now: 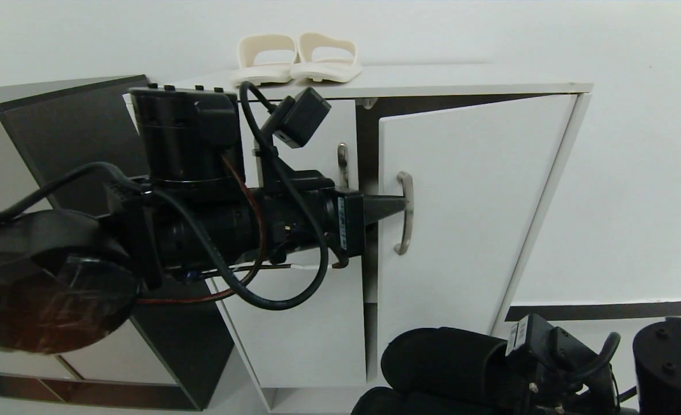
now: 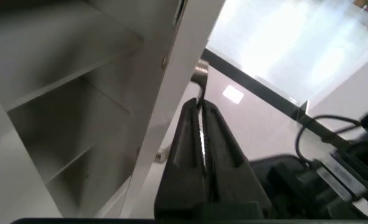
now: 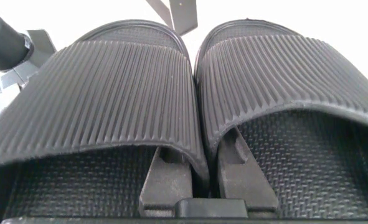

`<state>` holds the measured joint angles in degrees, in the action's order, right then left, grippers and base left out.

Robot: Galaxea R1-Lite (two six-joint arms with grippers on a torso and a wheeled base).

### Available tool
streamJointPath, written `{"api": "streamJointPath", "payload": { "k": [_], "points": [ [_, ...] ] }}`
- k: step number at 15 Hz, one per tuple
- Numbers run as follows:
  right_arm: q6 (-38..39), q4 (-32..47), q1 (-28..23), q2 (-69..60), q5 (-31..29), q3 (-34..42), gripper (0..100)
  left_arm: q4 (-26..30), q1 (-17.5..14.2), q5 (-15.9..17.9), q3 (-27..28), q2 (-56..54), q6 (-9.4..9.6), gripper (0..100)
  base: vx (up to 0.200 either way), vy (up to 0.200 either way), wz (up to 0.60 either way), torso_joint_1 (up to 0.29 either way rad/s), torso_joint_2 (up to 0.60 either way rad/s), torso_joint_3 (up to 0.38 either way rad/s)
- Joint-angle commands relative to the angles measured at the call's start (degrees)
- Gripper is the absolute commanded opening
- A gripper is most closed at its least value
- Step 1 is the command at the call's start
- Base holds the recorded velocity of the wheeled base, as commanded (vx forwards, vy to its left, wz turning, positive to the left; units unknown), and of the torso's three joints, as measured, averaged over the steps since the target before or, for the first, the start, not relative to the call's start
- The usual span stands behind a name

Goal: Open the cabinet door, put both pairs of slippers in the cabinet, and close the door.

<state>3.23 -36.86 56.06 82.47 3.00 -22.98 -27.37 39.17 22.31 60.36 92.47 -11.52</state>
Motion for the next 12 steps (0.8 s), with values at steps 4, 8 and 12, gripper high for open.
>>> {"api": "streamJointPath", "payload": {
  "k": [4, 8, 12],
  "points": [
    [0.0, 5.4, 0.2, -2.0, -0.1, -1.5, 0, 0.0, -1.9, 0.0, -6.7, -7.6, 0.18, 0, 0.000, 0.000, 0.00, 0.000, 0.00, 0.000],
    [0.0, 16.5, 0.7, -5.2, -0.1, -5.6, 0, 0.1, -6.6, 0.1, -3.6, -4.1, -0.08, 0, 0.000, 0.000, 0.00, 0.000, 0.00, 0.000],
    [0.0, 17.1, 0.7, -3.8, -2.7, -6.5, 0, 0.1, -7.3, 0.0, 2.0, 3.2, -0.26, 0, 0.000, 0.000, 0.00, 0.000, 0.00, 0.000]
  ]
}}
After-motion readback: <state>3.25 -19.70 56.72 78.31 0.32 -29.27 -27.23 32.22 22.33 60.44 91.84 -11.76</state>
